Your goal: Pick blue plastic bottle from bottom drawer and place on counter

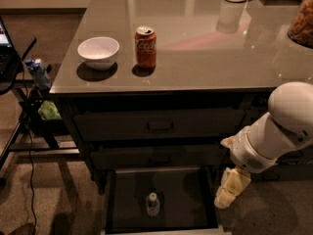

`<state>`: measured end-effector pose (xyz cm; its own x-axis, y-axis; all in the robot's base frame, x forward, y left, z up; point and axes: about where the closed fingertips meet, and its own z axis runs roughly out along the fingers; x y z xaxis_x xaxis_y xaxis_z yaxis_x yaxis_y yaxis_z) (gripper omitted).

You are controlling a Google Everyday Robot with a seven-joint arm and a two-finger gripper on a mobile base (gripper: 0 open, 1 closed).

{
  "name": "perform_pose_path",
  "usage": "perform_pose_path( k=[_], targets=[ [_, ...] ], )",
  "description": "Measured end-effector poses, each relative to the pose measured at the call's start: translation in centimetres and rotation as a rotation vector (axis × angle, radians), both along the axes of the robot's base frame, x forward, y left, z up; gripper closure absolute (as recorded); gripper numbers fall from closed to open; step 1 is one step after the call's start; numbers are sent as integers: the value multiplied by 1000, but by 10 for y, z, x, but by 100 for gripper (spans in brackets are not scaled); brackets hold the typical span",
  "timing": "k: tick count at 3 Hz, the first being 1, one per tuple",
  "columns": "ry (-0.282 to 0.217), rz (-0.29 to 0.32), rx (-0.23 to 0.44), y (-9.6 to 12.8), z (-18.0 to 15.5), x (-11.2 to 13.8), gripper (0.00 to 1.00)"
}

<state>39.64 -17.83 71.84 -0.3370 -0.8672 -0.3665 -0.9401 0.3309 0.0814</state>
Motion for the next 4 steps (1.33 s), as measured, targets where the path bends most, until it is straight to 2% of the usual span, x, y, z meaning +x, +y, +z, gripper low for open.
perform_pose_path(
  k=[1, 2, 4],
  targets=[
    [0, 0, 0, 0, 0, 0, 0],
    [22, -13, 17, -1, -13, -7, 0],
    [149, -69, 137, 11, -124, -41, 0]
  ],
)
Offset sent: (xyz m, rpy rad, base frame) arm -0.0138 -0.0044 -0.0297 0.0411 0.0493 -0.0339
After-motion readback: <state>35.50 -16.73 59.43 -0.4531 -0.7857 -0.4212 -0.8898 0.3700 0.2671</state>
